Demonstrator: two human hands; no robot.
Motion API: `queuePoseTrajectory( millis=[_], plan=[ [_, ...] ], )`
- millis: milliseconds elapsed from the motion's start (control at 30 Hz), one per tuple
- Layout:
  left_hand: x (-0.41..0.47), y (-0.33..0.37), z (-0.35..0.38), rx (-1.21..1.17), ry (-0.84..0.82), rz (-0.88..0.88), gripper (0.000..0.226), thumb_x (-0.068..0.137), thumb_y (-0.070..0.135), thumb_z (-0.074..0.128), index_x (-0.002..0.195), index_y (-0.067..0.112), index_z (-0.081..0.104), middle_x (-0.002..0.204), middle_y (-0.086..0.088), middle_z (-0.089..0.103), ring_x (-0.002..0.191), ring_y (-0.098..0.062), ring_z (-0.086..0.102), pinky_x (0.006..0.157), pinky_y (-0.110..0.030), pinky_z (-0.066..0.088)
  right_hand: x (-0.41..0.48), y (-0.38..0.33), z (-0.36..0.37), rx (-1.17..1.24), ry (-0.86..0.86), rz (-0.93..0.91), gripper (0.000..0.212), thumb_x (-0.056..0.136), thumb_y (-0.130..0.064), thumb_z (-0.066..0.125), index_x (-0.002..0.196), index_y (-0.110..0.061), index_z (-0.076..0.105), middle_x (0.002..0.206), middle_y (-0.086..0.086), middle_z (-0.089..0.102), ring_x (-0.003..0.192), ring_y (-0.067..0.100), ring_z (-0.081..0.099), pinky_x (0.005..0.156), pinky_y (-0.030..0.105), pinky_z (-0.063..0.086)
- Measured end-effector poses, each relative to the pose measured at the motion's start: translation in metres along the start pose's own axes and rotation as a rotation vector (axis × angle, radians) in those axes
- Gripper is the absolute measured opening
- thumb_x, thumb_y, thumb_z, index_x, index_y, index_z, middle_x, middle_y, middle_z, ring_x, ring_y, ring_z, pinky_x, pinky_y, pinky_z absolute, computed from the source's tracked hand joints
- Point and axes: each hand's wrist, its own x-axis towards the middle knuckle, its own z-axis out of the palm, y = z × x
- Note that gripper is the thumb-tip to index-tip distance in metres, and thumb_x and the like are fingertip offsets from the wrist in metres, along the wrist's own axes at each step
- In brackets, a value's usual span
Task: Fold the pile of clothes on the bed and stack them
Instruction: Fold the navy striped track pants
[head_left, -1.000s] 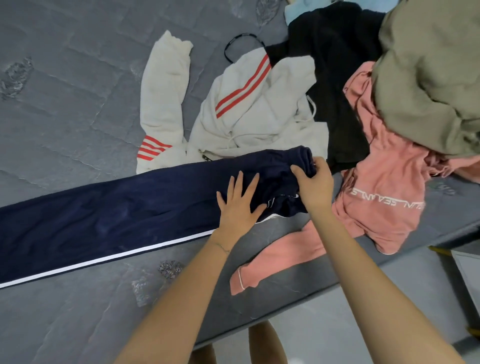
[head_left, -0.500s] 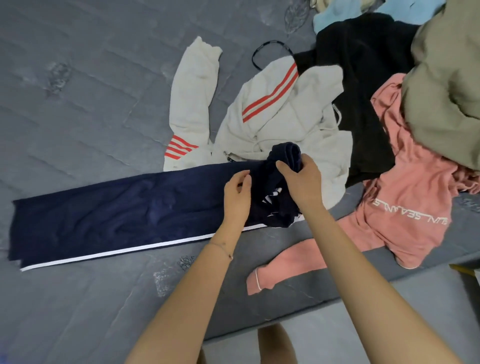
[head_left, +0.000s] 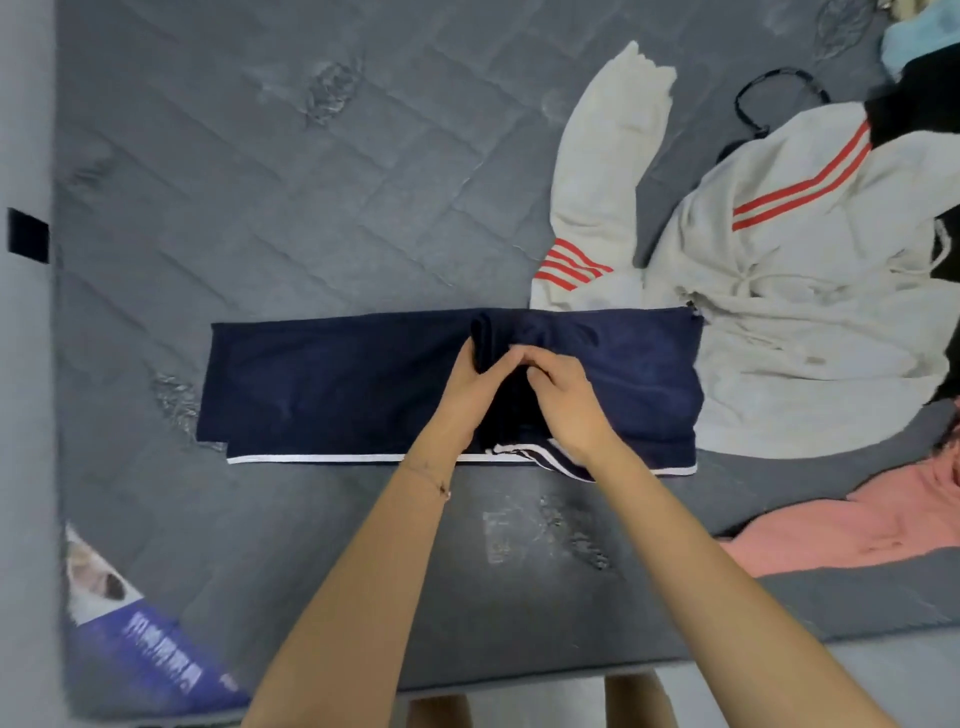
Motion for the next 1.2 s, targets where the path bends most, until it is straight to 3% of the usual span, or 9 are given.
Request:
queuePoseTrajectory(
  millis=[67, 233, 367, 433, 567, 767, 900, 1067, 1200],
  plan=[
    [-0.001, -0.007, -0.037, 0.045, 0.046, 0.086, 0.049, 0.094, 0.020, 0.062, 0.140, 0.016, 0.045, 0.132, -0.003, 0.058, 0.115, -0.011, 0.059, 0.097, -0.027, 0.050, 0.000, -0.003, 0.036, -0.209, 0.109, -0.117, 0.040, 0.093, -0.001, 0.052, 0.129, -0.014, 0.061, 0.131, 0.007, 0.060, 0.126, 0.027, 0.049, 0.110, 0.043, 0.035],
    [0.000, -0.006, -0.141, 0.093, 0.180, 0.188, 0.053, 0.096, 0.023, 0.060, 0.145, 0.015, 0.039, 0.137, 0.008, 0.049, 0.121, -0.001, 0.050, 0.103, -0.016, 0.041, 0.008, -0.003, 0.109, -0.501, 0.061, -0.019, 0.063, 0.095, -0.047, 0.053, 0.151, -0.037, 0.026, 0.163, 0.000, 0.006, 0.150, 0.025, -0.006, 0.117, 0.050, -0.010],
    [0.005, -0.008, -0.218, 0.135, 0.292, 0.226, 0.043, 0.095, 0.020, 0.062, 0.135, 0.024, 0.046, 0.120, 0.018, 0.052, 0.103, 0.017, 0.052, 0.086, 0.002, 0.039, 0.023, -0.005, 0.152, -0.601, -0.006, 0.042, 0.071, 0.091, -0.064, 0.043, 0.153, -0.043, 0.013, 0.164, -0.002, -0.005, 0.149, 0.024, -0.015, 0.117, 0.053, -0.012],
    [0.009, -0.012, -0.251, 0.204, 0.338, 0.248, 0.030, 0.094, 0.017, 0.063, 0.121, 0.026, 0.054, 0.109, 0.022, 0.057, 0.092, 0.022, 0.054, 0.081, -0.001, 0.043, 0.032, -0.004, 0.164, -0.675, -0.012, 0.049, 0.073, 0.090, -0.067, 0.041, 0.153, -0.043, 0.012, 0.164, -0.001, -0.006, 0.149, 0.025, -0.015, 0.117, 0.053, -0.013],
    [0.015, -0.023, -0.302, 0.252, 0.440, 0.239, 0.025, 0.093, 0.013, 0.064, 0.117, 0.009, 0.061, 0.108, 0.003, 0.066, 0.097, -0.002, 0.062, 0.094, -0.026, 0.050, 0.044, -0.002, 0.176, -0.772, -0.034, 0.063, 0.077, 0.089, -0.068, 0.043, 0.153, -0.041, 0.010, 0.163, -0.001, -0.009, 0.148, 0.027, -0.016, 0.116, 0.055, -0.012],
    [0.023, -0.036, -0.325, 0.284, 0.590, 0.161, 0.041, 0.094, 0.018, 0.062, 0.133, 0.007, 0.052, 0.128, -0.007, 0.059, 0.120, -0.023, 0.055, 0.101, -0.029, 0.043, 0.050, -0.001, 0.178, -0.816, -0.040, 0.078, 0.076, 0.090, -0.066, 0.044, 0.153, -0.040, 0.011, 0.163, -0.002, -0.010, 0.148, 0.027, -0.016, 0.116, 0.054, -0.012],
    [0.017, -0.045, -0.306, 0.793, 0.769, 0.293, 0.064, 0.091, 0.020, 0.065, 0.148, 0.011, 0.036, 0.147, -0.020, 0.037, 0.136, -0.036, 0.035, 0.112, -0.045, 0.027, 0.050, -0.001, 0.177, -0.816, -0.057, 0.068, 0.076, 0.090, -0.064, 0.046, 0.154, -0.040, 0.011, 0.163, -0.001, -0.010, 0.149, 0.027, -0.016, 0.116, 0.055, -0.012],
    [0.012, -0.059, -0.248, 1.261, 0.545, 0.413, 0.059, 0.094, 0.032, 0.059, 0.149, 0.022, 0.038, 0.159, -0.021, 0.015, 0.147, -0.044, 0.007, 0.117, -0.058, 0.002, 0.047, -0.001, 0.168, -0.786, 0.012, 0.000, 0.073, 0.093, -0.055, 0.050, 0.154, -0.035, 0.015, 0.164, 0.002, -0.006, 0.149, 0.027, -0.013, 0.116, 0.052, -0.012],
    [0.015, -0.070, -0.198, 1.370, 0.345, 0.503, 0.056, 0.094, 0.035, 0.059, 0.146, 0.025, 0.043, 0.159, -0.018, 0.017, 0.147, -0.041, 0.011, 0.116, -0.059, 0.005, 0.051, 0.006, 0.138, -0.786, 0.078, -0.019, 0.071, 0.094, -0.051, 0.052, 0.154, -0.031, 0.019, 0.164, 0.005, -0.002, 0.149, 0.028, -0.010, 0.117, 0.049, -0.012]
  ],
)
